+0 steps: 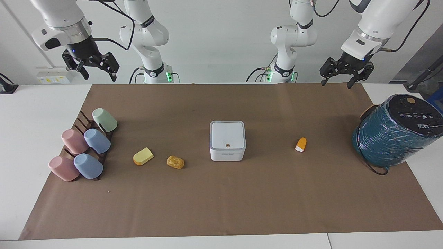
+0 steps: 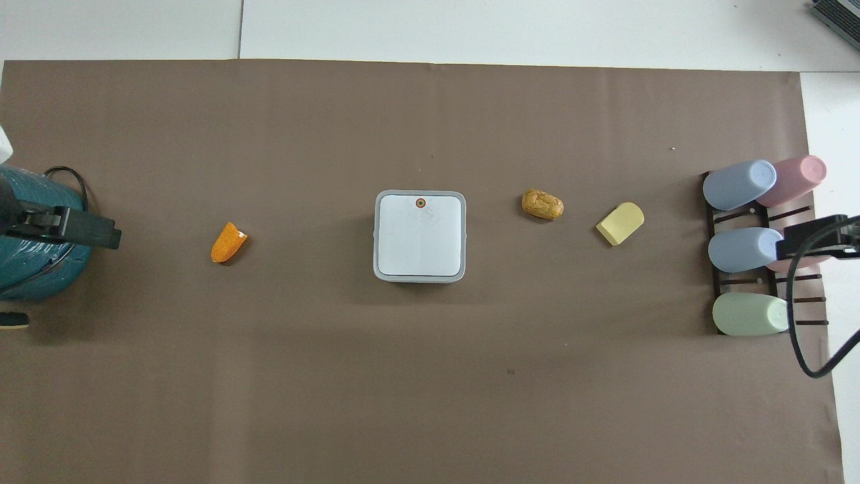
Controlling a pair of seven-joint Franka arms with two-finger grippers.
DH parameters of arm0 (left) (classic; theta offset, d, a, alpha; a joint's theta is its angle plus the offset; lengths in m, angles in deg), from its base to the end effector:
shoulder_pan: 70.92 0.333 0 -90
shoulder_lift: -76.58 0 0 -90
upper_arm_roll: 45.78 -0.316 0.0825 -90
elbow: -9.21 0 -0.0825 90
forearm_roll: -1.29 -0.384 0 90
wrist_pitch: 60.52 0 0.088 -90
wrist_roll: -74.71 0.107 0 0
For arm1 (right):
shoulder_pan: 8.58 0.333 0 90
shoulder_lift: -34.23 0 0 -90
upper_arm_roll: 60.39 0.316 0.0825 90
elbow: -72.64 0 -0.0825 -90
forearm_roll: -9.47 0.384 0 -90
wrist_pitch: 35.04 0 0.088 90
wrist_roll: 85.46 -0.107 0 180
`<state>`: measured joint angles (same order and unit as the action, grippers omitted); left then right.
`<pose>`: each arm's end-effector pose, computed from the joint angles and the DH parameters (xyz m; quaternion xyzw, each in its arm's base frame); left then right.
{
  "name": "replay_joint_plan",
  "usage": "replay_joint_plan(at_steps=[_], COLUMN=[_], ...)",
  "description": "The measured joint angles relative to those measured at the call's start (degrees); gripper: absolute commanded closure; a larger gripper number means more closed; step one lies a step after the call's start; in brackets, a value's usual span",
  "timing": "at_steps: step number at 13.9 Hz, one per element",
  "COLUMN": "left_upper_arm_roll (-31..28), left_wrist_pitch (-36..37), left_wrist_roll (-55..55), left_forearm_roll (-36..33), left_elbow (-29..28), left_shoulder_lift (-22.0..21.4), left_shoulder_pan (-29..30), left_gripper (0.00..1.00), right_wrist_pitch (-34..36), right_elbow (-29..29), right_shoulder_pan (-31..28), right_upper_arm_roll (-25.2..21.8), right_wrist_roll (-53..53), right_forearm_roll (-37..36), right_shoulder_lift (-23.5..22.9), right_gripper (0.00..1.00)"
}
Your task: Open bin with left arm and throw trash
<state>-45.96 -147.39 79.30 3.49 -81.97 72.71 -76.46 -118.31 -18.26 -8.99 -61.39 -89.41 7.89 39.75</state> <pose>0.5252 -0.0535 0.6467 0.9960 -0.0877 -0.0040 0.0193 0.5116 -0.0163 0.6585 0.9986 -0.0481 -0.0181 0.0133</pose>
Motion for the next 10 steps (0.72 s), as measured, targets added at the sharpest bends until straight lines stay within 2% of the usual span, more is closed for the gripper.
replay_joint_plan(at_steps=[10], left_upper_arm_roll=[0.42], left_wrist_pitch=[0.01], left_wrist_roll=[0.00], left_forearm_roll=[0.00], left_elbow=[0.00], left_shoulder_lift=[-0.03], left_shoulder_pan=[-0.03], left_gripper=[0.00], right_wrist_pitch=[-0.02], right_elbow=[0.00], right_shoulder_pan=[0.00], right_upper_arm_roll=[0.00], right_wrist_roll=[0.00], right_forearm_roll=[0.00], right_shoulder_lift=[0.00], right_gripper=[0.00])
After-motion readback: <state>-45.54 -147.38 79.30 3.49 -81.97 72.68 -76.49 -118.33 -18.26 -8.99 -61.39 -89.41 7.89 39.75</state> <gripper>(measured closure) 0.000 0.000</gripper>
